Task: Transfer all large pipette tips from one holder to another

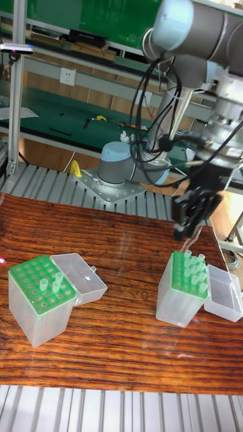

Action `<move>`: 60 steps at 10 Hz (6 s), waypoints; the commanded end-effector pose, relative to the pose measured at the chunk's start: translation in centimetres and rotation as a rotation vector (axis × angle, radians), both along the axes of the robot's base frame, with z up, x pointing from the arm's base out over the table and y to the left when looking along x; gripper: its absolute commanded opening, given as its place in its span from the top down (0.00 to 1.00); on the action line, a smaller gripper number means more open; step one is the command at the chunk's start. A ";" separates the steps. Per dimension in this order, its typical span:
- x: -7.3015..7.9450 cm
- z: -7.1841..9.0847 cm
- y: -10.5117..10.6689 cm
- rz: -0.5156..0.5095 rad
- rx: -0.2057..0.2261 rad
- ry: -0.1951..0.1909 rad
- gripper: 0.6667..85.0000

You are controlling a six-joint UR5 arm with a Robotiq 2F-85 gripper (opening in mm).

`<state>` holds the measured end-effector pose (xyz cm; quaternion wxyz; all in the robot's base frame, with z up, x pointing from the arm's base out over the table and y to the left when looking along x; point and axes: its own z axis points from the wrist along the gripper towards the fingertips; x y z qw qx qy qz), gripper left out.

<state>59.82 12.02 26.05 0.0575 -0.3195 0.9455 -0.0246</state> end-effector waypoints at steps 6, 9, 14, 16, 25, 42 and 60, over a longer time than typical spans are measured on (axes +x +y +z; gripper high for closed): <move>6.4 -2.8 -10.9 -0.018 -0.071 -0.049 0.62; 6.7 -3.0 -12.9 -0.004 -0.092 -0.023 0.63; 7.9 -5.0 -16.3 0.073 -0.170 -0.048 0.66; 8.0 -5.0 -16.4 0.085 -0.174 -0.049 0.66; 7.4 -5.4 -10.2 -0.187 0.104 -0.028 0.77; 8.4 -10.9 -20.4 -0.023 0.074 0.051 0.66; 8.4 -11.8 -21.6 -0.004 0.042 0.034 0.66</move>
